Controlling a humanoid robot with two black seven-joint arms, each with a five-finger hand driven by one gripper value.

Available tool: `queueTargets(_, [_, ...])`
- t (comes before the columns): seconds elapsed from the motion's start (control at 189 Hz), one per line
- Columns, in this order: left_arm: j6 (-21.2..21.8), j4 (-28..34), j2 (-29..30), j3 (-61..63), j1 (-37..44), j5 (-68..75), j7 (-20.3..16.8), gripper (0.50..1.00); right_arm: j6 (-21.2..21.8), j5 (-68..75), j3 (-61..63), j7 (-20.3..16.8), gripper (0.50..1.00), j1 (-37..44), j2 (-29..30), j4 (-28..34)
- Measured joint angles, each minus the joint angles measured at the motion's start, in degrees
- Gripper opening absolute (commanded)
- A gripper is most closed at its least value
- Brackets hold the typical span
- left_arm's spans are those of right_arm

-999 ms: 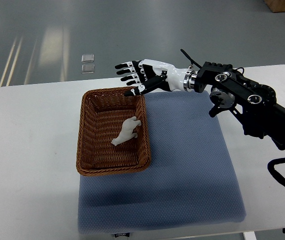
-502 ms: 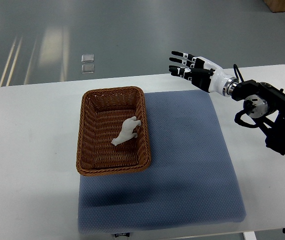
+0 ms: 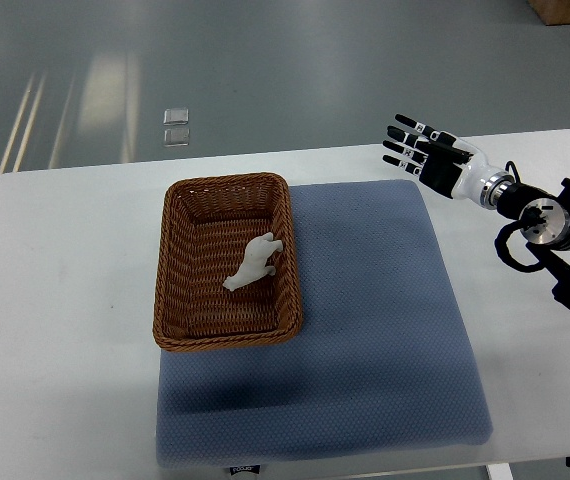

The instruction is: Place white bear in brown basket with right hand

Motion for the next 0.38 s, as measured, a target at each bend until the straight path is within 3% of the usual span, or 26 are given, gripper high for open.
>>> queueTargets(0.238, [0.0, 0.0, 0.0, 0.0, 0.0, 0.0, 0.0, 1.000, -1.5, 0.1, 0.2, 0.5, 0.926, 0.0, 0.4, 0.0])
queueTargets(0.381, [0.0, 0.0, 0.0, 0.0, 0.0, 0.0, 0.0, 1.000, 1.4, 0.1, 0.2, 0.5, 0.926, 0.0, 0.3, 0.2])
